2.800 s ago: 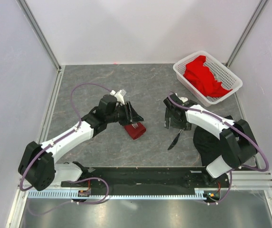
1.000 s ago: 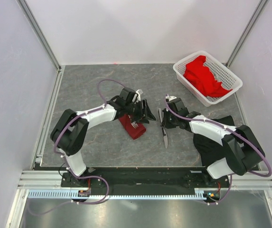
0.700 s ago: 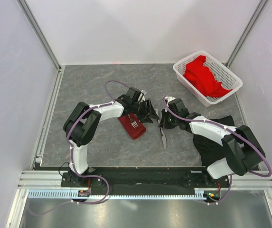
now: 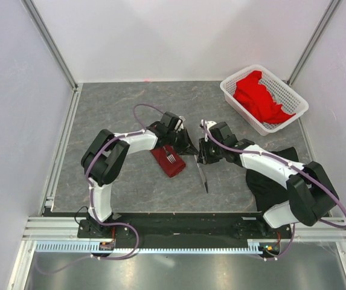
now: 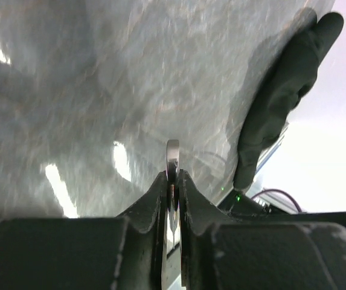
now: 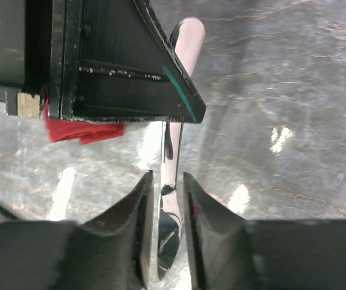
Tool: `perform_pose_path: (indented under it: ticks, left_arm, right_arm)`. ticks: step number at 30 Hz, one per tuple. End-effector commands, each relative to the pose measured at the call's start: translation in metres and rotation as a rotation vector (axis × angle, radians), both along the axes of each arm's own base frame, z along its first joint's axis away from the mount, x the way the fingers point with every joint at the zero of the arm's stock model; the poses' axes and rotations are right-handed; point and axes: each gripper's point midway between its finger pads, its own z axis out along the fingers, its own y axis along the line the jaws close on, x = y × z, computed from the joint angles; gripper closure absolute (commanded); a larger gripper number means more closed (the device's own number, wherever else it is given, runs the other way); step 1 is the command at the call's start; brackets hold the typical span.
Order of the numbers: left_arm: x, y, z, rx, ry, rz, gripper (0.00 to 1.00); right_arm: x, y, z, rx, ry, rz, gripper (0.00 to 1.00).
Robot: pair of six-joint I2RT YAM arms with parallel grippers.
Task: Fold the napkin into a case and place the utensils inside
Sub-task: Pass from the right arm to the left, then pass from the left arm to the right
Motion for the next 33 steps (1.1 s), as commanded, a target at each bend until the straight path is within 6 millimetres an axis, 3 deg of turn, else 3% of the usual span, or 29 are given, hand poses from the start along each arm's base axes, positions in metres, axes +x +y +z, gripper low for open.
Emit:
perform_pose_path:
  ticks: [1,7,12,15,26,33]
  left_arm:
    - [0.001,-0.003,0.057,-0.114,-0.100,0.015,0.92]
    - [-0.008,-0.002,0.073,-0.152,-0.112,-0.008,0.92]
    - [-0.010,-0.002,0.079,-0.164,-0.118,-0.012,0.92]
    - [-0.008,0.002,0.079,-0.149,-0.122,-0.007,0.92]
    - [-0.006,0.005,0.079,-0.139,-0.128,0.001,0.93]
    - [-0.006,0.006,0.083,-0.145,-0.133,0.003,0.93]
  right_arm:
    - [-0.006,0.006,0.024,0.001,-0.029,0.037,0.62]
    - [-0.014,0.020,0.025,0.002,-0.023,0.092,0.55]
    - [-0.014,0.027,0.031,0.005,-0.039,0.100,0.63]
    - [-0.012,0.022,0.034,-0.012,-0.058,0.076,0.68]
    - [-0.013,0.015,0.041,-0.034,-0.072,0.071,0.62]
    - [-0.014,0.021,0.037,-0.025,-0.060,0.093,0.65]
